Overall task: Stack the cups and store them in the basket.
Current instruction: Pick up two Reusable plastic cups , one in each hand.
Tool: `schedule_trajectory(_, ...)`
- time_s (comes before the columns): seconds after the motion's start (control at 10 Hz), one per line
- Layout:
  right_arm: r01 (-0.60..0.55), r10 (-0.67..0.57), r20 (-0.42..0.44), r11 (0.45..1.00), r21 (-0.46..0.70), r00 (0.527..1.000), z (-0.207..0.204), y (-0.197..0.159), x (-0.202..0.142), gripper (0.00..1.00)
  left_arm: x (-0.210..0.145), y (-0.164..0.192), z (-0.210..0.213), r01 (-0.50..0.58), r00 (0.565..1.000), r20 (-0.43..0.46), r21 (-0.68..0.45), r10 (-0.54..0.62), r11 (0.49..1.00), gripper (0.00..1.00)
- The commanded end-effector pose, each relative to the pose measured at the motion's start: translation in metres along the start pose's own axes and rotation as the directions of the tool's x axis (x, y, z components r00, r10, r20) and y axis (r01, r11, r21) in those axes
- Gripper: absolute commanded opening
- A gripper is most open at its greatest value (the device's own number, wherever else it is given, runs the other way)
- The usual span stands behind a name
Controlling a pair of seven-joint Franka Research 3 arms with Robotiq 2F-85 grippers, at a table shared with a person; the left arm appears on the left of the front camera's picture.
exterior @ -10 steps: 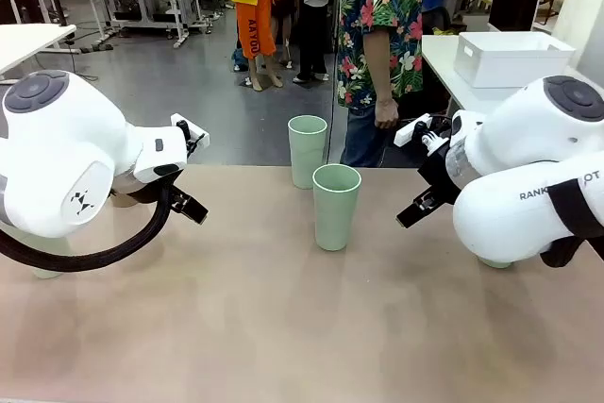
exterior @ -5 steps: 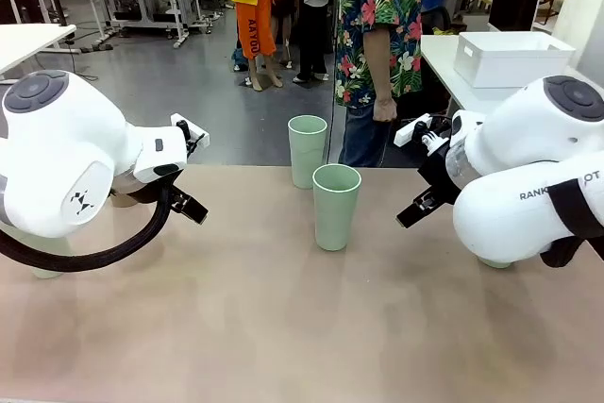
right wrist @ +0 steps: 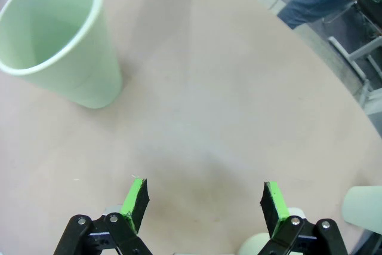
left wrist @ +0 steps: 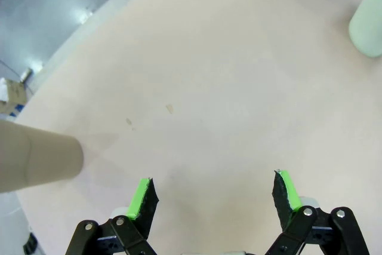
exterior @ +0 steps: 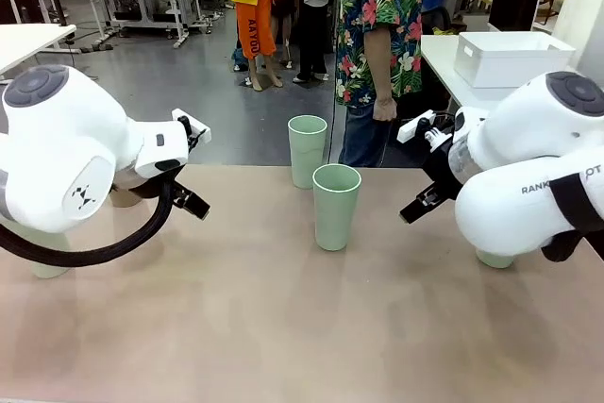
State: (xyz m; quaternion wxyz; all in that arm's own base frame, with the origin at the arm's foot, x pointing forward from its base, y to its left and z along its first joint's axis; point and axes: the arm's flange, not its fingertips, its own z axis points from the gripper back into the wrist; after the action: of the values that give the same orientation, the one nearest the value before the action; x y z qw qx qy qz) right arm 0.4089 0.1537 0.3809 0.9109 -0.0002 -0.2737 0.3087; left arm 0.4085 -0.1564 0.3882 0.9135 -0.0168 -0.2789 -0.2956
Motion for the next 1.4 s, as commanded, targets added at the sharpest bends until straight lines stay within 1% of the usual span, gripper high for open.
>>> schedule_trajectory(0.0, 0.018, -0.020, -0.029, 0.998, -0.060, 0.999, 0.019, -0.037, 0.020, 1.00, 0.026, 0.022, 0.038, 0.027, 0.999, 0.020, -0.025, -0.026, 0.999, 1.00)
schedule_trajectory(0.1, 0.025, -0.026, -0.016, 0.998, -0.060, 1.000, 0.028, -0.056, 0.024, 1.00, 0.035, 0.029, 0.055, 0.047, 0.999, 0.016, -0.049, -0.047, 0.998, 1.00)
schedule_trajectory(0.3, 0.025, -0.023, 0.058, 0.999, -0.038, 0.998, 0.056, -0.088, 0.031, 1.00, 0.043, 0.043, 0.095, 0.100, 0.995, 0.022, -0.116, -0.098, 0.988, 1.00)
schedule_trajectory(0.4, 0.003, -0.001, 0.096, 1.000, -0.017, 0.995, 0.069, -0.098, 0.037, 1.00, 0.043, 0.050, 0.107, 0.131, 0.991, 0.034, -0.137, -0.127, 0.982, 1.00)
schedule_trajectory(0.5, -0.052, 0.046, 0.160, 0.998, 0.031, 0.986, 0.073, -0.101, 0.041, 1.00, 0.041, 0.057, 0.111, 0.194, 0.981, 0.022, -0.182, -0.193, 0.964, 1.00)
schedule_trajectory(0.6, -0.100, 0.081, 0.225, 0.992, 0.075, 0.971, 0.080, -0.103, 0.033, 1.00, 0.035, 0.069, 0.118, 0.274, 0.961, 0.027, -0.236, -0.276, 0.932, 1.00)
schedule_trajectory(0.7, -0.139, 0.107, 0.273, 0.985, 0.099, 0.956, 0.089, -0.105, 0.022, 1.00, 0.028, 0.076, 0.125, 0.317, 0.947, 0.034, -0.232, -0.318, 0.920, 1.00)
schedule_trajectory(0.8, -0.122, 0.088, 0.283, 0.987, 0.106, 0.955, 0.094, -0.103, 0.010, 1.00, 0.023, 0.080, 0.127, 0.296, 0.955, 0.042, -0.209, -0.294, 0.932, 1.00)
schedule_trajectory(0.9, -0.069, 0.063, 0.199, 0.997, 0.023, 0.978, 0.089, -0.089, 0.046, 1.00, 0.032, 0.062, 0.122, 0.255, 0.967, 0.020, -0.199, -0.256, 0.946, 1.00)
schedule_trajectory(1.3, -0.069, 0.063, 0.199, 0.997, 0.023, 0.978, 0.089, -0.089, 0.046, 1.00, 0.032, 0.062, 0.122, 0.255, 0.967, 0.020, -0.199, -0.256, 0.946, 1.00)
